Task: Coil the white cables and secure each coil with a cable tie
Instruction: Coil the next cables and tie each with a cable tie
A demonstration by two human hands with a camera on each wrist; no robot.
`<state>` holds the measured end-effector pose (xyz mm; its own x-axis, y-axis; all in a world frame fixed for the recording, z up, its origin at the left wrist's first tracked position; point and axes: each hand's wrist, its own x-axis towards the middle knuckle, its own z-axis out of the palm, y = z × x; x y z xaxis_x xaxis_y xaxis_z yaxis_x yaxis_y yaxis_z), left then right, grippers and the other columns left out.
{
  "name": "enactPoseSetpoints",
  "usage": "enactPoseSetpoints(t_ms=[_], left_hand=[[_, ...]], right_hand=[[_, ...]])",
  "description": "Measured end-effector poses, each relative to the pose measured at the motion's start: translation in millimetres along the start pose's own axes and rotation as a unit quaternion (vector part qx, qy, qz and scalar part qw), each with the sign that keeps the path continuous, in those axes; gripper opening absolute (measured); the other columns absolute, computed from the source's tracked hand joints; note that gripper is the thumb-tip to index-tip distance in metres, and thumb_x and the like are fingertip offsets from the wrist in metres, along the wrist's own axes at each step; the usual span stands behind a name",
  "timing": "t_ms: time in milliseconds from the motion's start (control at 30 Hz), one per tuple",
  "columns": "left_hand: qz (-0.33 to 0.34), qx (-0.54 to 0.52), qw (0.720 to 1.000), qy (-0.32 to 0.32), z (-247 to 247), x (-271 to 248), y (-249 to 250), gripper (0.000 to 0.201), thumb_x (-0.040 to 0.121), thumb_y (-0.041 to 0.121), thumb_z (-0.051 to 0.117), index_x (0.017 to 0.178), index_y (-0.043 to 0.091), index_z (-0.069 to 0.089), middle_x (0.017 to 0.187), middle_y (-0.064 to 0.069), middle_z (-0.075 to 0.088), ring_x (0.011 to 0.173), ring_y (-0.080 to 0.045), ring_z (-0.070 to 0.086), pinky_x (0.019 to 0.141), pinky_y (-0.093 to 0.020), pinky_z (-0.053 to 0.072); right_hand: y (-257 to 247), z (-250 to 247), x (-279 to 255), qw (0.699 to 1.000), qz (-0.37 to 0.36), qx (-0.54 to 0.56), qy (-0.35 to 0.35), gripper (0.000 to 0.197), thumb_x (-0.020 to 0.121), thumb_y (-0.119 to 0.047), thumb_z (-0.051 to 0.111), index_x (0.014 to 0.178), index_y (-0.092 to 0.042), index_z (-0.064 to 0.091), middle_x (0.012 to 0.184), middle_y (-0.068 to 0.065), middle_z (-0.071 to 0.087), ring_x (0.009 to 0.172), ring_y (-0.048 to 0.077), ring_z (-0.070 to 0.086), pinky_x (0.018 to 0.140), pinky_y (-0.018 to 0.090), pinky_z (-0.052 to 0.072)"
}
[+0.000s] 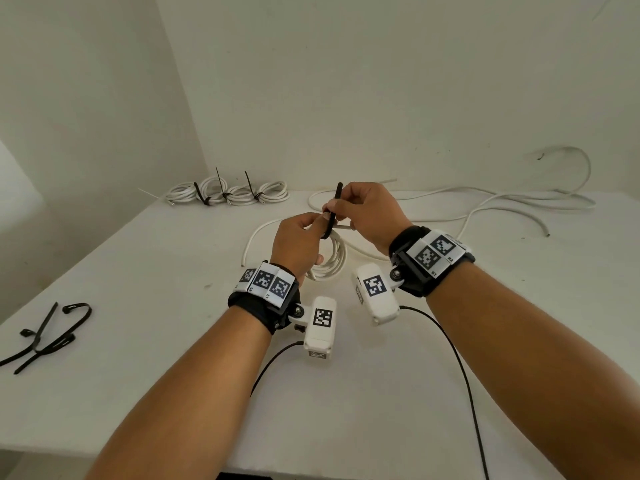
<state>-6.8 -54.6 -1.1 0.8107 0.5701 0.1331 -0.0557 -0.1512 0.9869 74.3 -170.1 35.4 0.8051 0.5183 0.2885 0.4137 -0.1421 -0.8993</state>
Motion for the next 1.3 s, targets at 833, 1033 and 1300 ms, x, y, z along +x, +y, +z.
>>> enactPoseSetpoints(t_ms=[833,1033,1300], left_hand=[[0.115,0.075,0.987,0.084,-19,-2,-5,0.034,0.088,0.012,0.061,0.059,0.026,0.071,0.058,0.01,0.069,0.048,-0.002,0.056,0.056,-0.025,0.043],[0.15,0.117,0.978,0.085,-19,-1,-9,0.033,0.088,0.013,0.06,0.058,0.025,0.069,0.063,0.004,0.072,0.066,-0.016,0.067,0.061,-0.021,0.048],[0.201,0.16,0.964,0.066,-18,-2,-9,0.024,0.09,0.018,0.063,0.07,0.023,0.076,0.064,-0.001,0.071,0.065,-0.019,0.066,0.063,-0.035,0.052]], right_hand=[[6,12,-2,0.96,0.173,0.119,-0.186,0.02,0.095,-0.028,0.06,0.088,-0.011,0.066,0.074,-0.002,0.044,0.051,0.01,0.034,0.04,0.02,0.031],[4,12,-4,0.956,0.169,0.12,-0.207,0.024,0.096,-0.028,0.059,0.081,-0.011,0.066,0.071,-0.003,0.045,0.051,0.01,0.034,0.04,0.02,0.031],[6,8,-2,0.951,0.194,0.163,-0.179,0.023,0.096,-0.029,0.06,0.082,-0.012,0.065,0.068,-0.004,0.05,0.052,0.011,0.041,0.042,0.022,0.034]])
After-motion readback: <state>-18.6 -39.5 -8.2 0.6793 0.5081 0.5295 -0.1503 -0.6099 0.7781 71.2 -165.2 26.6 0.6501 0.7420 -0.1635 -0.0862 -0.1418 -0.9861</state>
